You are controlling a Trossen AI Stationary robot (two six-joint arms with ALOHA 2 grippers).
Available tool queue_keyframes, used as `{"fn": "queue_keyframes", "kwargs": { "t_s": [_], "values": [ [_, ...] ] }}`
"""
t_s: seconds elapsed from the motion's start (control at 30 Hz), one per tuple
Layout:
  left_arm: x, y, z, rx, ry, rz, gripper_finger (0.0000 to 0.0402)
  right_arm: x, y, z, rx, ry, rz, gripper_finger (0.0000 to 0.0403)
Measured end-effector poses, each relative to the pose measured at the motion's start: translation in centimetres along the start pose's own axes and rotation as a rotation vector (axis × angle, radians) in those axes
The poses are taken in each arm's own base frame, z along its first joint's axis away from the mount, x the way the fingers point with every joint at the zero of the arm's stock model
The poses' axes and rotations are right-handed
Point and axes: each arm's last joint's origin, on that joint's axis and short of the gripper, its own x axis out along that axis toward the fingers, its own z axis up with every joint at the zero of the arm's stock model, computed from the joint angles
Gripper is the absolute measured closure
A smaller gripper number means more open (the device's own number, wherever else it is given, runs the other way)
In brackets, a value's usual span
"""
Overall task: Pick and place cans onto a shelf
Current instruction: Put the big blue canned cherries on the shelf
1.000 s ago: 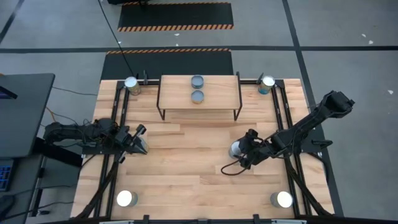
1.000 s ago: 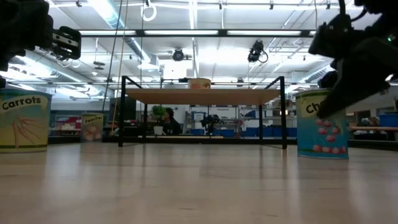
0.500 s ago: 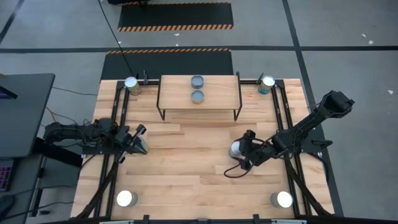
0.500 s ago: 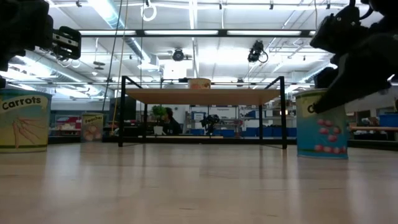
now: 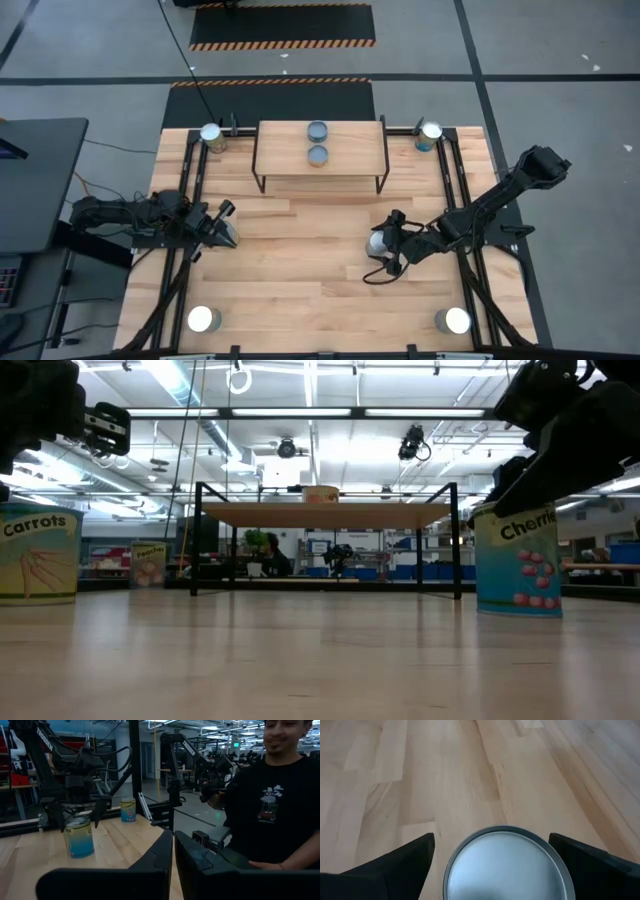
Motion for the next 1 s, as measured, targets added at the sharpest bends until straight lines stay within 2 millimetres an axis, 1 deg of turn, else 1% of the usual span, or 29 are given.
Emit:
{"fn": "queue_keyframes", "kwargs": {
  "t_s": [0.27, 0.47, 0.63, 0.77, 1.0],
  "values": [
    [0.0, 0.0, 0.0, 0.0, 0.0, 0.0, 0.0374, -0.26, -0.21, -0.09, -0.003, 0.018, -0.005, 0.0003],
    [0.0, 0.0, 0.01, 0.0, 0.0, 0.0, 0.0374, -0.45, -0.28, -0.88, 0.015, 0.081, -0.024, 0.0003],
    [0.0, 0.0, 0.0, 0.0, 0.0, 0.0, 0.0374, -0.58, 0.08, -0.75, 0.029, 0.055, -0.011, 0.0006],
    [0.0, 0.0, 0.0, 0.0, 0.0, 0.0, 0.0374, -0.58, 0.17, -0.57, 0.036, 0.039, -0.003, 0.002],
    [0.0, 0.0, -0.01, 0.0, 0.0, 0.0, 0.0374, -0.57, 0.15, -0.6, 0.035, 0.042, -0.005, 0.0061]
  ]
}}
